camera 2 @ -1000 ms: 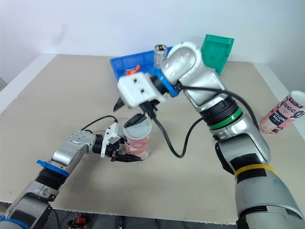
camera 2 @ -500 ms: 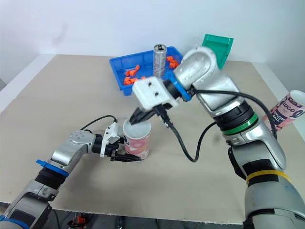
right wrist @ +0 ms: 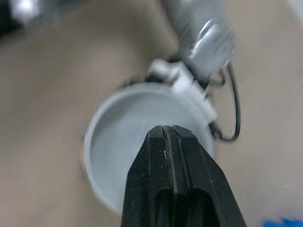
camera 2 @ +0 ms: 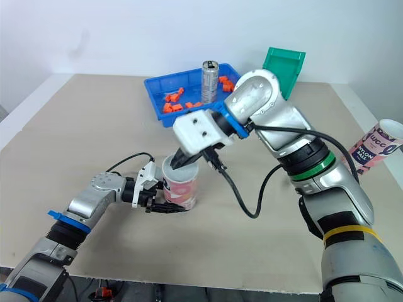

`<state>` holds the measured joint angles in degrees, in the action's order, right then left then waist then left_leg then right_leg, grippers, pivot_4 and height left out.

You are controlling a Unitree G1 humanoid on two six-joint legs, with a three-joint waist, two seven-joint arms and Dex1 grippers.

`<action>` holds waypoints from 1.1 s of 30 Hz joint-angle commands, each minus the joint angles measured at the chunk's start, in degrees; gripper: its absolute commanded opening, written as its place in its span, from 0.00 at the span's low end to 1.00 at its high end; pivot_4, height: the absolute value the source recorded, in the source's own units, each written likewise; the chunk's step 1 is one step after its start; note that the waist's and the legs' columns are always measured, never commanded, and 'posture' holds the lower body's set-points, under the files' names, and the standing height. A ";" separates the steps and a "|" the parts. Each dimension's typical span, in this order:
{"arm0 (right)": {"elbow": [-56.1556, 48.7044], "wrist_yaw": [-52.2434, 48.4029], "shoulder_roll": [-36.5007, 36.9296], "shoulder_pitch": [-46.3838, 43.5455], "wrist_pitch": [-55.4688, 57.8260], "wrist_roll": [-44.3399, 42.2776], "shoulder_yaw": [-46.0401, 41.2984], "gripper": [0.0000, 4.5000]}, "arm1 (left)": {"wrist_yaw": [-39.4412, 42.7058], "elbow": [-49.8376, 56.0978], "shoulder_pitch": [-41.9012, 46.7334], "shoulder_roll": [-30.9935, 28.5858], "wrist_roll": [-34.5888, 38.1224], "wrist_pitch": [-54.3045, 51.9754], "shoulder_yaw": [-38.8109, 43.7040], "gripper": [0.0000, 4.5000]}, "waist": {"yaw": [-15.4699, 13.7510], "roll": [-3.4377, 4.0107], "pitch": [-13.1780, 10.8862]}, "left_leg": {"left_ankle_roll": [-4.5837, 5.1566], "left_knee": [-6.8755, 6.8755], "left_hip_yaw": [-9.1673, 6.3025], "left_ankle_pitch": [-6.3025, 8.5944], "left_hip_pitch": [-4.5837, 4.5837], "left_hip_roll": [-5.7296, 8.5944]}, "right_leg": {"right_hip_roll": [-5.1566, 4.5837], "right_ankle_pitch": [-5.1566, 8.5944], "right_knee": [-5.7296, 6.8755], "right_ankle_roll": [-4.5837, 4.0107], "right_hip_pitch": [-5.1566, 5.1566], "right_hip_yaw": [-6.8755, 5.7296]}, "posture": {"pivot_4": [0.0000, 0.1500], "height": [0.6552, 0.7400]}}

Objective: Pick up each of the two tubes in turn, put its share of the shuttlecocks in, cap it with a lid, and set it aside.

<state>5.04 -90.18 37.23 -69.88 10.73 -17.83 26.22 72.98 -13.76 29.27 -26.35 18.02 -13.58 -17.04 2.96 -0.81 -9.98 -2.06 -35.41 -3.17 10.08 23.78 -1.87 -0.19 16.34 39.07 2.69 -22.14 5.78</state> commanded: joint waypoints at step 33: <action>-26.12 28.88 7.19 44.99 26.78 -12.37 -22.09 1.00 | 2.50 10.46 -5.03 -13.96 2.56 1.79 11.06 1.00 | -0.22 -0.46 -0.40 | -0.03 0.00 -0.06 0.00 0.95 0.11 | 0.04 0.07 -0.06 0.50 -0.77 0.16 | 1.00 1.00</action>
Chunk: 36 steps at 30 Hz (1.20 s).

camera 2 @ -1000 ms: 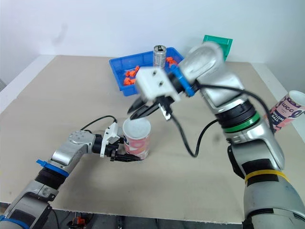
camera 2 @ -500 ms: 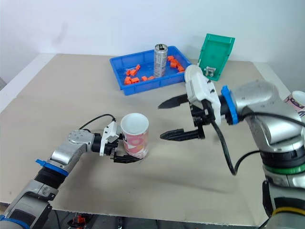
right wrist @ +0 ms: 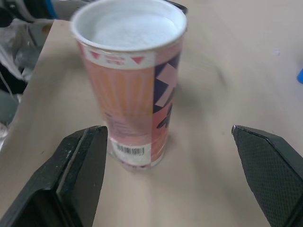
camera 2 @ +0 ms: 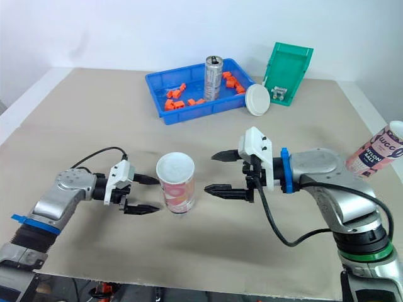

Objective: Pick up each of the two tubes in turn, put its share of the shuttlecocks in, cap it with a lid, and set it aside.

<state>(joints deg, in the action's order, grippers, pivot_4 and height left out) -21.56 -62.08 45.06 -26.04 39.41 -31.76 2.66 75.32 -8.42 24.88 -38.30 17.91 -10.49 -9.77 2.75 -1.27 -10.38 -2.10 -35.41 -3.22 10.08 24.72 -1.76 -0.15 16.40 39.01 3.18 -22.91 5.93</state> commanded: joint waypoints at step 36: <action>0.12 2.35 -8.39 3.95 -5.25 1.77 5.68 1.00 | -6.16 24.84 -12.16 -6.53 14.87 -10.65 15.84 1.00 | -0.03 -0.06 -0.05 | -0.19 -0.18 -0.04 -0.09 0.33 -0.01 | -0.04 -0.13 0.04 0.03 -0.25 -0.09 | 1.00 1.00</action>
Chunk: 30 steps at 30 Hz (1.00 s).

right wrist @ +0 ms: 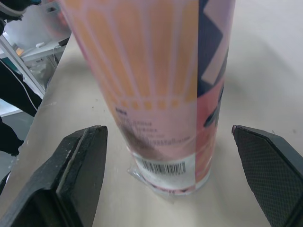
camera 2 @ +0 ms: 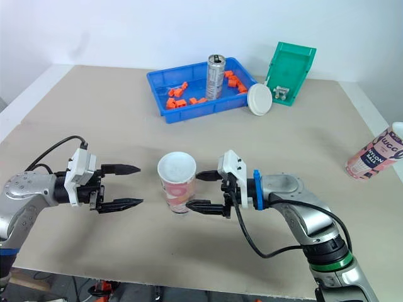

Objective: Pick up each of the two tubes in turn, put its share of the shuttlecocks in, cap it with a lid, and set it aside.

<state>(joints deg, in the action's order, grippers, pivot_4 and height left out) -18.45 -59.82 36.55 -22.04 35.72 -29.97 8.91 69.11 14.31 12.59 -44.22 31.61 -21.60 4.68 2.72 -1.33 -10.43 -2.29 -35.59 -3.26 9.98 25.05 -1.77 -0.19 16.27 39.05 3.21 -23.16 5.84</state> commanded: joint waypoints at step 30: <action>3.09 1.36 -7.65 -3.54 -7.86 5.97 5.29 0.55 | -1.86 3.17 7.33 1.56 3.69 -4.45 -1.94 1.00 | 0.00 -0.01 0.01 | -0.05 -0.17 -0.02 -0.03 0.00 -0.02 | 0.03 -0.12 0.06 -0.01 0.03 -0.04 | 1.00 1.00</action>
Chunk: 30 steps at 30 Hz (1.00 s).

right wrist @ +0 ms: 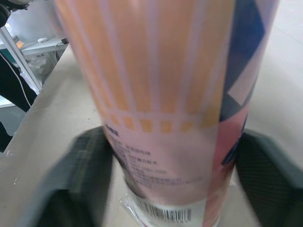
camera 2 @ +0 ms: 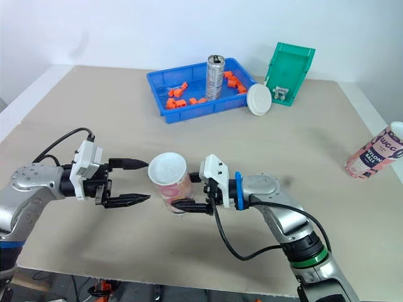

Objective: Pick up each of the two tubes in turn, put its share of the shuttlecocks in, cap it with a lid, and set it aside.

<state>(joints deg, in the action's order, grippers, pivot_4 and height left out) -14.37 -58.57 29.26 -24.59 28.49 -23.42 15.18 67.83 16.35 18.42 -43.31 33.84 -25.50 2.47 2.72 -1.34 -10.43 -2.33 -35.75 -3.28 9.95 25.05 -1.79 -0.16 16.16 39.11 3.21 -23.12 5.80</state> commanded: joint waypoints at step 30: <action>23.07 30.17 8.31 4.91 -8.53 -0.11 -43.91 0.49 | -3.55 -16.88 21.78 25.72 -0.78 1.06 -9.83 1.00 | 0.08 0.15 0.04 | 0.25 -0.44 0.21 -0.16 -0.04 0.17 | 0.02 -0.56 -0.02 0.24 0.23 0.44 | 1.00 1.00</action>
<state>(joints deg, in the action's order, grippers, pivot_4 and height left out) 8.79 -29.11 36.54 -18.66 21.78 -23.77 -26.99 64.03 -1.21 38.95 -17.83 33.37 -25.48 -7.52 2.81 -1.18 -10.39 -2.08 -36.19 -3.06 9.78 25.00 -1.61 -0.14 15.61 39.09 3.50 -22.89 6.25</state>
